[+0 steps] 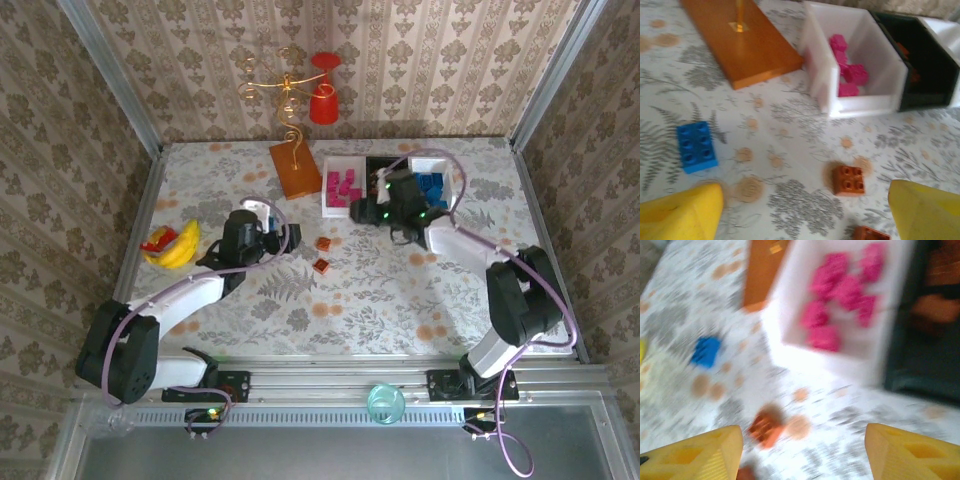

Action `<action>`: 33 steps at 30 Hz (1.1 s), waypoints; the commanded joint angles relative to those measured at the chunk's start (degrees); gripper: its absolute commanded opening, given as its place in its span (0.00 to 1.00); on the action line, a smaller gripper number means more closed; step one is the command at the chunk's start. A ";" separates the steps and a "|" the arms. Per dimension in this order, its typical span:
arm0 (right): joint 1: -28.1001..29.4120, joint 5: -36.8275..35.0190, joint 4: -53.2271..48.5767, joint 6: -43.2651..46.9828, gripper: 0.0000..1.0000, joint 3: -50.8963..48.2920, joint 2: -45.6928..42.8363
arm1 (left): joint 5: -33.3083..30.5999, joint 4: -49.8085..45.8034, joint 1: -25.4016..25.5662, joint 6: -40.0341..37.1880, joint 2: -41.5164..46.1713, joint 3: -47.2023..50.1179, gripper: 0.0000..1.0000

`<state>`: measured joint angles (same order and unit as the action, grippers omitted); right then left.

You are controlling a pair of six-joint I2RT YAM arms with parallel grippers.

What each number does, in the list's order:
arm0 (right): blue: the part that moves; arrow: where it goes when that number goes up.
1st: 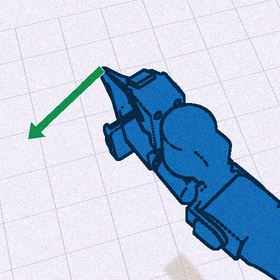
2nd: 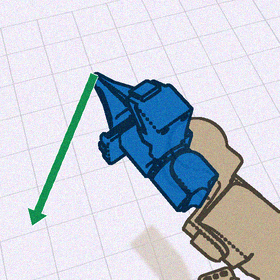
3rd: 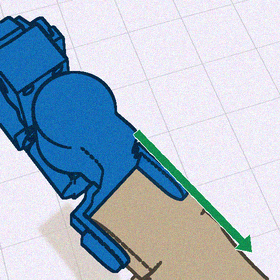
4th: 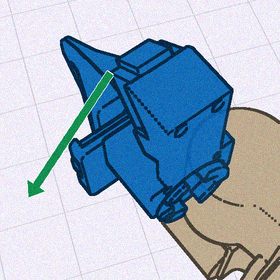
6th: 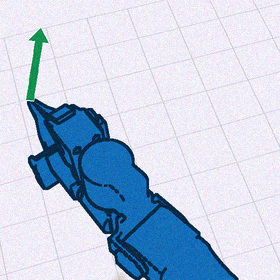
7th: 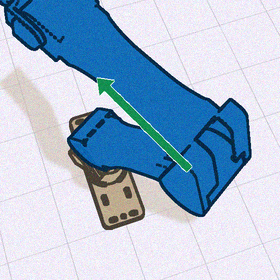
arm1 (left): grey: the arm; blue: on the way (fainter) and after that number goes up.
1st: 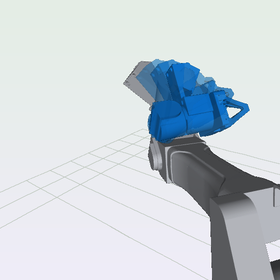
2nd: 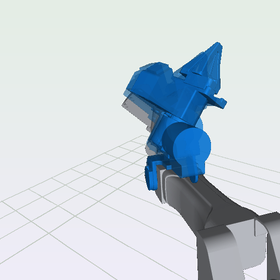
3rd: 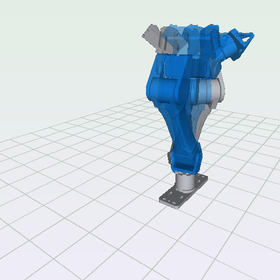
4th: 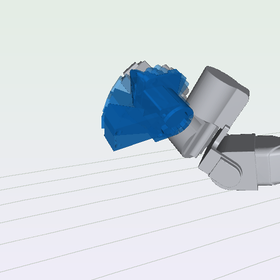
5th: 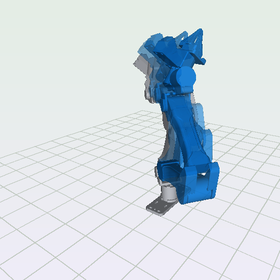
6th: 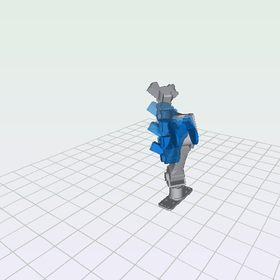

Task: Sort the legos into containers by color
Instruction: Pick up the lego from the middle-left of the table.

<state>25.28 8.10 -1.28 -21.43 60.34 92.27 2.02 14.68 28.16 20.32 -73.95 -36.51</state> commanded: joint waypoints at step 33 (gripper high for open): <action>8.74 -4.84 12.66 -4.76 0.77 -21.63 -15.10 | -7.94 -32.97 -7.17 -4.41 -43.24 -40.09 0.48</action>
<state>34.02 3.62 9.96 -25.32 38.94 77.97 -6.31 -16.36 20.80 16.27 -115.90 -75.83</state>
